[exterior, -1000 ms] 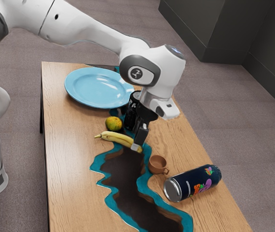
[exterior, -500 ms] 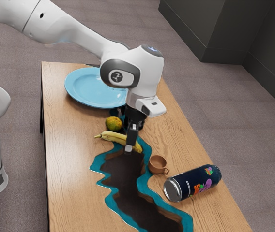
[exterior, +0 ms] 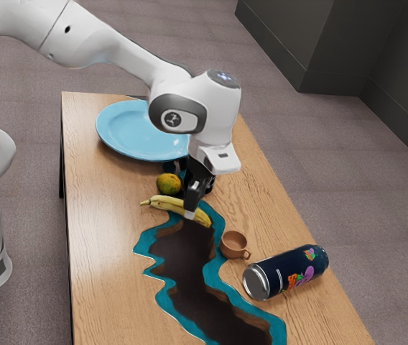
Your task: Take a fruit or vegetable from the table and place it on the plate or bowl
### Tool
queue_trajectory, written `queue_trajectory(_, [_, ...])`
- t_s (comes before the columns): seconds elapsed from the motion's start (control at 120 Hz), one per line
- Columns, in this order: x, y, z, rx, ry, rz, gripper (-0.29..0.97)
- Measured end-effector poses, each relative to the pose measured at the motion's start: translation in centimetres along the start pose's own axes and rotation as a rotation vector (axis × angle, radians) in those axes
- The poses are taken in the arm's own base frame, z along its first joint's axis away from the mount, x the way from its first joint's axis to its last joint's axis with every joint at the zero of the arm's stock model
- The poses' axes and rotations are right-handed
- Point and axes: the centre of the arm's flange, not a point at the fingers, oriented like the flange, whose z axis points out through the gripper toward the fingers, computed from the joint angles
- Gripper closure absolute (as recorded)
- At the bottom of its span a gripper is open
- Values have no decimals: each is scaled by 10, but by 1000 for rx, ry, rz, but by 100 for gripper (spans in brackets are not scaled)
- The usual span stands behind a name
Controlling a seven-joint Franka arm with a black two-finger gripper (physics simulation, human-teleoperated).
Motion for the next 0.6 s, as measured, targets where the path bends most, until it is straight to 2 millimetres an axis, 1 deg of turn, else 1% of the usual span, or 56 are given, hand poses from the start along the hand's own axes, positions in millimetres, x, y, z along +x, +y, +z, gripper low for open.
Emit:
queue_trajectory(0.042, [1,0,7,2,-4,22,0])
queue_trajectory(0.117, [0,-2,13,6,-2,55,0])
queue_trajectory(0.217, [-6,-8,20,5,0,83,0])
queue_trajectory(0.35, [-12,-18,21,4,9,108,0])
queue_trajectory(0.6, [-13,-17,28,4,9,177,0])
